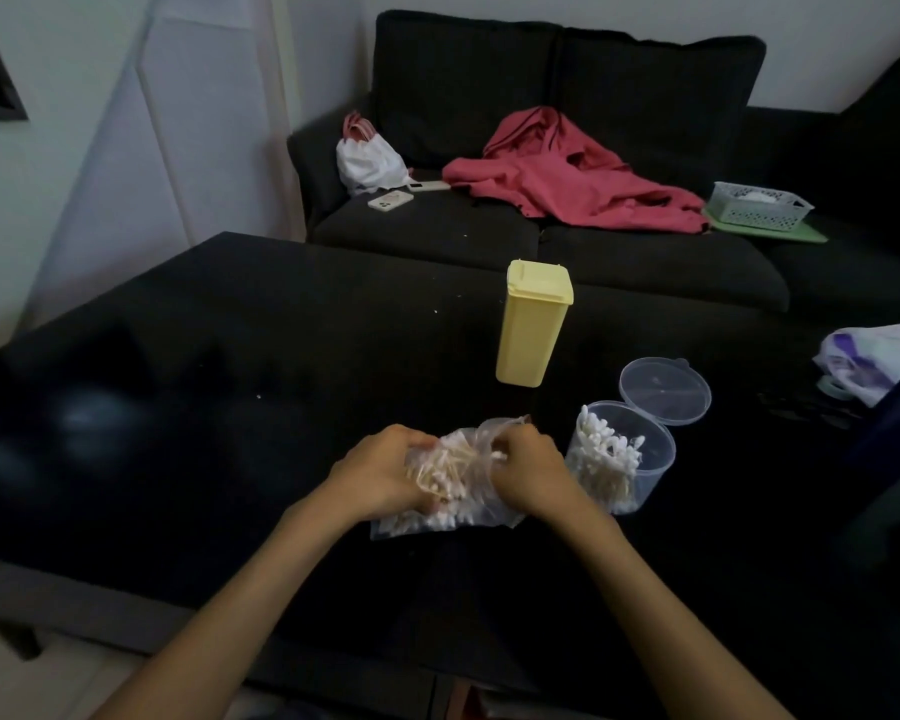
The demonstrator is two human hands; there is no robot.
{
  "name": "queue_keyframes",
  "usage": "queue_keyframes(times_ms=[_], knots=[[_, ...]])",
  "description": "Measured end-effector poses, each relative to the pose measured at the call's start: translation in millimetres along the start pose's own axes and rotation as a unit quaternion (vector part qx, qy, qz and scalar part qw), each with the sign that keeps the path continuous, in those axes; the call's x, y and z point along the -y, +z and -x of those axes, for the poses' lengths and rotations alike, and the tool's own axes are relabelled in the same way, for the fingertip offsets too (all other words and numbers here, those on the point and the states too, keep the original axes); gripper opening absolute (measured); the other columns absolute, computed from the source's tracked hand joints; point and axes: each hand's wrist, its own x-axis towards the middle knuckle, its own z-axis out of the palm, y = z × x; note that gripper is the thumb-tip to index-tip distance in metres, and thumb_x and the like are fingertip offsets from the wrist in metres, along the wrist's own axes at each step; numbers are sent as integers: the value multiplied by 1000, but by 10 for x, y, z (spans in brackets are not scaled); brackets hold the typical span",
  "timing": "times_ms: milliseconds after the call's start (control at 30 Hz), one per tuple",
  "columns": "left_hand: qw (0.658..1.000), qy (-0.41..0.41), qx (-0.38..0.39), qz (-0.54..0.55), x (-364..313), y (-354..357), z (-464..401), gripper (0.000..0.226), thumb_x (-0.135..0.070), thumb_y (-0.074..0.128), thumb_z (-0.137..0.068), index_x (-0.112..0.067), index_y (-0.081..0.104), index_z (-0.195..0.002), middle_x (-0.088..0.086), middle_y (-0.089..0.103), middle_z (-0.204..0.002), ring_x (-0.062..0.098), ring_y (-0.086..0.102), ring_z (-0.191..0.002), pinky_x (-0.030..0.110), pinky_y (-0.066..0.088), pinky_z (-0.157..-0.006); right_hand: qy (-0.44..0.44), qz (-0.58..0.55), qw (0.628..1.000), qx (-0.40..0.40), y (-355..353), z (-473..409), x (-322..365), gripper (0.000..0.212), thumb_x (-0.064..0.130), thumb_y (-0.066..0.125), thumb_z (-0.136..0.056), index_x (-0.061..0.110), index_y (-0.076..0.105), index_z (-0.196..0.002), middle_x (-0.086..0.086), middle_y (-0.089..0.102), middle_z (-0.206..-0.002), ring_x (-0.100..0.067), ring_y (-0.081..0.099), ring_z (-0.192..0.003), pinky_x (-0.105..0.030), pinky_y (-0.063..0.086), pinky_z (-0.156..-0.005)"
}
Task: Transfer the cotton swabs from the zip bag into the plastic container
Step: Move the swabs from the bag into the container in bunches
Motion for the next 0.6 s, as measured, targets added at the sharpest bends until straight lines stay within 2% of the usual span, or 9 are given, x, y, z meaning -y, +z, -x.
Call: queue_keyframes(times_ms=[67,167,233,300,367,467,600], knots=[[1000,3,-2,-22,-17,-16,16,77,-27,81,-67,-31,48,-136,-7,49,-135,17,49,-123,42,44,-101,18,-99,995,24,-87,-50,-64,10,17,61,-86,22,69,-81,-7,66,-95,-29,64,-99,-34,51,-83],[999,11,2,-39,-66,-32,51,70,-24,79,-71,-32,50,-134,-7,51,-132,17,49,-123,41,44,-101,48,-257,962,75,-176,-23,-131,14,9,67,-83,18,70,-94,-5,67,-88,-21,66,-87,-33,56,-78],[999,12,3,-37,-96,-36,73,68,-23,78,-72,-32,51,-133,-8,51,-131,16,49,-123,41,44,-101,67,-295,949,88,-134,-18,-138,17,9,69,-83,14,70,-99,-9,69,-93,-21,67,-86,-30,57,-75],[999,13,6,-34,-116,-30,84,64,-21,77,-72,-34,53,-131,-10,53,-124,16,50,-120,42,44,-100,73,-298,951,52,-42,-38,-126,14,17,73,-81,18,72,-95,-9,71,-95,-21,68,-89,-32,58,-78],[999,15,7,-33,-129,-21,88,60,-21,76,-73,-35,56,-127,-11,54,-116,16,52,-117,43,45,-99,66,-277,959,-2,50,-60,-116,4,22,75,-79,24,72,-82,-6,72,-89,-20,69,-87,-33,58,-79],[999,16,3,-37,-137,-20,87,59,-22,77,-73,-34,56,-127,-9,55,-120,16,52,-117,42,45,-98,58,-228,970,-57,89,-81,-111,12,21,71,-81,19,71,-69,-6,72,-79,-21,69,-79,-35,59,-74],[998,-15,-22,-49,-97,-54,65,58,-23,75,-74,-34,56,-128,-6,57,-122,17,55,-114,37,48,-92,56,-196,978,-43,-9,-93,-123,13,17,68,-82,7,74,-76,-12,71,-75,-21,69,-74,-37,59,-71]])
